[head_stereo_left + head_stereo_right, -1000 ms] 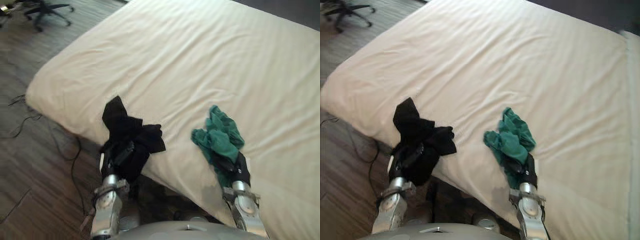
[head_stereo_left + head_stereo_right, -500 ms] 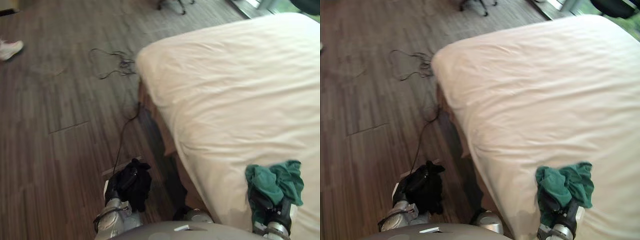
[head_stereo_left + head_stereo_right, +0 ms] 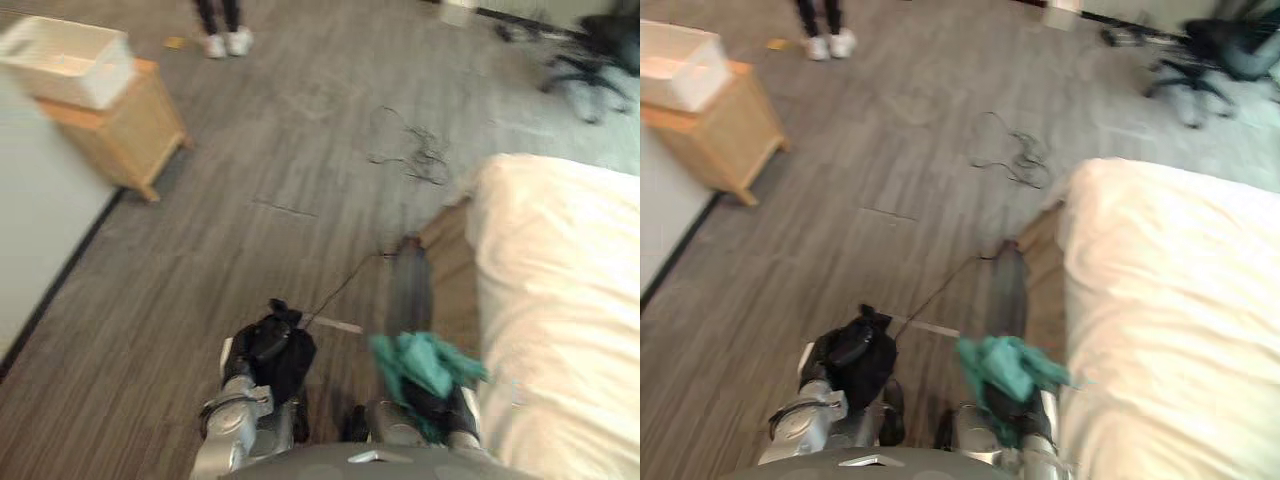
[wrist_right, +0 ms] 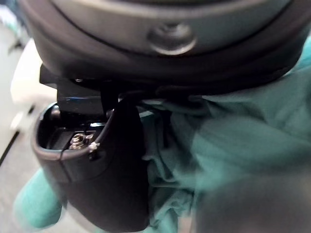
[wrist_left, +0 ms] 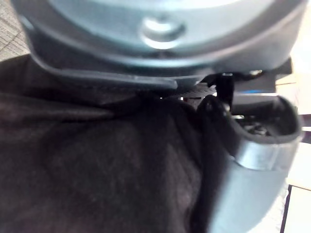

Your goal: Tidy up the quilt and then pick up the clothes from the bed and put them into the laundry hamper

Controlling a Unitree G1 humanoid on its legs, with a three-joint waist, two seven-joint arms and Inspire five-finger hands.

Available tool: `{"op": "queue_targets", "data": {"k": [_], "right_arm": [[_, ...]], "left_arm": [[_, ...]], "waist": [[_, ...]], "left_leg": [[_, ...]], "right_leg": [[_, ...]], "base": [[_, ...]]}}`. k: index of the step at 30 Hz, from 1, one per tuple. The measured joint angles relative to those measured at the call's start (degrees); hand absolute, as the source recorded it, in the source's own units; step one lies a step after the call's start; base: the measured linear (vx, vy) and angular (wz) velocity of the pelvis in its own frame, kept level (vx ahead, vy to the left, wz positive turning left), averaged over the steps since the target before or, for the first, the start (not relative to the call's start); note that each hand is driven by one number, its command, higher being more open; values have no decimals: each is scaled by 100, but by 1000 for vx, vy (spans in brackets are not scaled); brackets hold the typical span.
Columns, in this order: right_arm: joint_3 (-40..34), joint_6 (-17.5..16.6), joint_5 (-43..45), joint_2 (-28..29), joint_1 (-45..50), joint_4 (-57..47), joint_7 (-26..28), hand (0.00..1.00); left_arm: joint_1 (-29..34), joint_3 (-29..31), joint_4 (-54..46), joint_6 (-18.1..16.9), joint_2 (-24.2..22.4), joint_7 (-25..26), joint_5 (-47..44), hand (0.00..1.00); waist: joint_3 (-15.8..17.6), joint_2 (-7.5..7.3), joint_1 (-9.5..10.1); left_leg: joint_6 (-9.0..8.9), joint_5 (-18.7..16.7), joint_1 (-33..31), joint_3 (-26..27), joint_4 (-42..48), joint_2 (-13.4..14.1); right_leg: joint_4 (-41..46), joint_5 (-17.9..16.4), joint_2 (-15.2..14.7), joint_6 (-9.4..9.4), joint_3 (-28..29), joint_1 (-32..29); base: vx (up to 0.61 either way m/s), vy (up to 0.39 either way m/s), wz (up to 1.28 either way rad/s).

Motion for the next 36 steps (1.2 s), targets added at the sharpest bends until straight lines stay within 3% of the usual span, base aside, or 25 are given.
{"op": "queue_targets", "data": {"k": [1, 4, 9, 10, 21, 24, 26, 28, 29, 30, 31, 32, 33, 34, 35, 36], "right_arm": [[21, 0, 136, 24, -400, 258, 43, 0], [137, 13, 237, 306, -837, 386, 149, 0], [220, 92, 271, 540, -861, 543, 240, 0], [188, 172, 276, 446, -749, 926, 249, 0], [-5, 176, 255, 431, -475, 678, 255, 0], [-47, 184, 212, 392, -540, 604, 236, 0], [-36, 224, 197, 307, -586, 386, 194, 0], [-6, 223, 188, 159, -614, 71, 143, 0], [5, 223, 189, 64, -710, 4, 94, 0], [9, 223, 190, 28, -742, -7, 84, 0], [17, 237, 208, -12, -943, -121, 49, 0], [54, 237, 205, 4, -1027, -187, 52, 0], [78, 238, 202, -12, -1061, -204, 53, 0], [111, 243, 201, -14, -1129, -203, 60, 0], [117, 258, 202, -7, -1156, -234, 52, 0], [123, 268, 201, -11, -1160, -281, 47, 0]], "left_arm": [[-19, -93, 34, 3, -41, -28, -4, 0], [169, -74, 19, 3, -5, -24, -10, 0], [271, -275, 228, 26, 211, -89, -8, 0], [520, -477, 517, 17, 350, -199, -7, 0], [514, -485, 516, 16, 371, -377, -69, 0], [385, -591, 516, 18, 437, -426, -466, 0], [177, -745, 488, 29, 480, -433, -811, 0], [1, -843, 346, 28, 415, -431, -1173, 0], [-40, -884, 206, 25, 357, -427, -1182, 0], [-43, -888, 159, 11, 345, -423, -1178, 0], [28, -916, 169, -4, 284, -353, -1137, 0], [-32, -903, 155, -5, 275, -323, -1126, 0], [-17, -900, 156, -6, 278, -321, -1123, 0], [67, -911, 158, -5, 299, -325, -1117, 0], [151, -907, 181, 10, 285, -328, -1108, 0], [147, -878, 158, 7, 287, -333, -1105, 0]], "waist": [[12, 102, 149], [-57, 204, 426], [-169, -12, 405], [-771, -2, 385], [-636, 15, 354], [-535, 54, 226], [-304, 138, 230], [-91, 321, 226], [76, 462, 236], [117, 527, 247], [149, 637, 344], [250, 468, 396], [251, 495, 418], [265, 506, 426], [257, 489, 413], [281, 428, 438]], "left_leg": [[22, -53, -13, 11, 158, -18], [-81, -151, 51, 21, 176, 110], [-73, -171, 210, 34, -19, 126], [174, 605, 846, -88, -1501, -237], [95, 580, 917, 173, -1665, -177], [134, 630, 805, 173, -1623, -171], [-15, 413, 565, 154, -1111, -160], [-267, 115, 247, 129, -396, -107], [-577, -325, 209, 280, -15, 26], [-512, -587, 219, 424, 113, 139], [-452, -485, 174, 484, 428, 150], [-552, -544, -121, 504, 812, 154], [-490, -648, -178, 522, 810, 238], [-479, -683, -242, 651, 736, 522], [-211, -542, -177, 773, 757, 429], [-267, -554, -212, 791, 876, 394]], "right_leg": [[-371, 353, 53, 88, 16, 85], [-910, 556, 235, 88, -20, 413], [-1243, 641, 321, 110, 9, 626], [-1739, 1038, 186, 217, 276, 710], [-1772, 1060, 248, 244, 574, 660], [-1847, 1100, 270, 250, 601, 600], [-1817, 1100, 294, 244, 610, 607], [-1787, 1008, 308, 121, 593, 648], [-1834, 988, 312, 96, 565, 860], [-1844, 964, 361, 100, 566, 921], [-1761, 772, 345, 105, 681, 994], [-1812, 768, 230, 105, 685, 994], [-1799, 771, 222, 117, 681, 989], [-1696, 668, 253, 212, 679, 1002], [-1630, 556, 161, 249, 728, 1022], [-1682, 528, 91, 229, 753, 1056]], "base": [[56, -11, 45], [78, -53, 1], [92, -79, -6], [38, -18, -2], [-12, -26, -13], [-8, -49, 3], [-22, -67, 13], [-21, -37, 22], [-10, -8, 11], [77, -49, 3], [93, -66, 0], [133, -79, -2], [90, -35, -6], [155, 2, -6], [188, 13, 2], [228, 56, 24]]}}
